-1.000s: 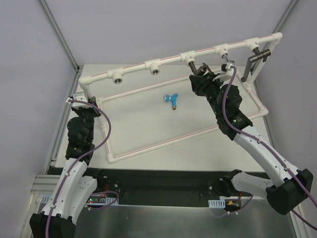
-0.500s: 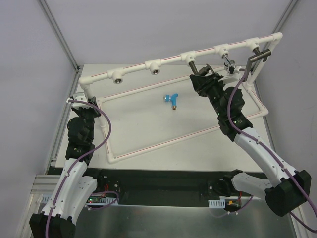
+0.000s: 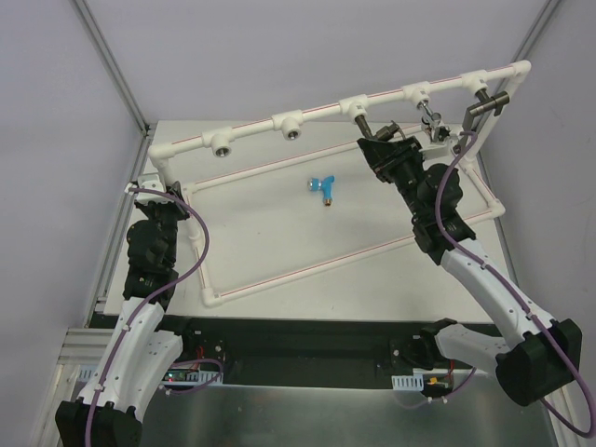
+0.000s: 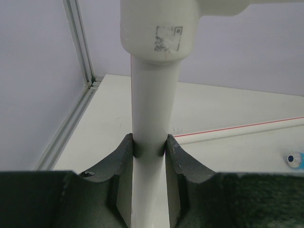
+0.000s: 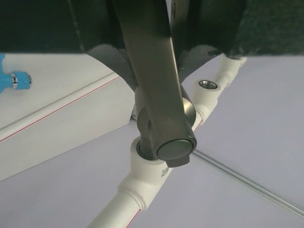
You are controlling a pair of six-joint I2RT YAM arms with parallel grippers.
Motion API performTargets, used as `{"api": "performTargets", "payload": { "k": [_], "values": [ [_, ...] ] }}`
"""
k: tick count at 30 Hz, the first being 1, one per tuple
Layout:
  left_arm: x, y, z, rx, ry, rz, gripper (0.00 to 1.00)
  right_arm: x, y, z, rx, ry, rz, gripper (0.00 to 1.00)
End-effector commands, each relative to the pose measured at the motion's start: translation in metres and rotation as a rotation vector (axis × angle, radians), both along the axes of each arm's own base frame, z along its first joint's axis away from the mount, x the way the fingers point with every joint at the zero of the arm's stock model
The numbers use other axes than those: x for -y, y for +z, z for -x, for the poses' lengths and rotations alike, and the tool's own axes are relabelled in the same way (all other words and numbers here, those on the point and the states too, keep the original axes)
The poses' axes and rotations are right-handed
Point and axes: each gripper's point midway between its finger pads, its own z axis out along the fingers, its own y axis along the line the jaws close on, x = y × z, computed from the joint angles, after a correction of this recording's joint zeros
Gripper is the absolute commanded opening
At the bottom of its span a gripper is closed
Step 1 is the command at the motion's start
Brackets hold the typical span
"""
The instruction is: Install the water faucets
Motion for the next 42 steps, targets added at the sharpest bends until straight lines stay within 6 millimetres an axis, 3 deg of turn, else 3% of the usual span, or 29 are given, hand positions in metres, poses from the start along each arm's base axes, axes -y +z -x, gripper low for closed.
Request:
{"api": "performTargets", "payload": {
  "k": [1, 11, 28, 38, 42],
  "values": [
    [0.031, 0.025, 0.004, 0.074, -0.144, 0.044, 0.00, 0.018, -0.064, -0.021, -0.256, -0.115, -0.106, 0.02],
    [0.032, 0.023, 0.003, 0.067, -0.146, 0.044, 0.00, 0.026, -0.063, -0.022, -0.292, -0.165, -0.301, 0.02],
    [0.033, 0.021, 0.001, 0.061, -0.152, 0.047, 0.00, 0.023, -0.058, -0.024, -0.330, -0.158, -0.547, 0.02],
    [0.033, 0.021, 0.001, 0.061, -0.151, 0.044, 0.00, 0.025, -0.056, -0.025, -0.323, -0.164, -0.609, 0.02],
    [0.033, 0.020, 0.001, 0.060, -0.150, 0.043, 0.00, 0.026, -0.050, -0.025, -0.300, -0.163, -0.590, 0.13]
  ]
}}
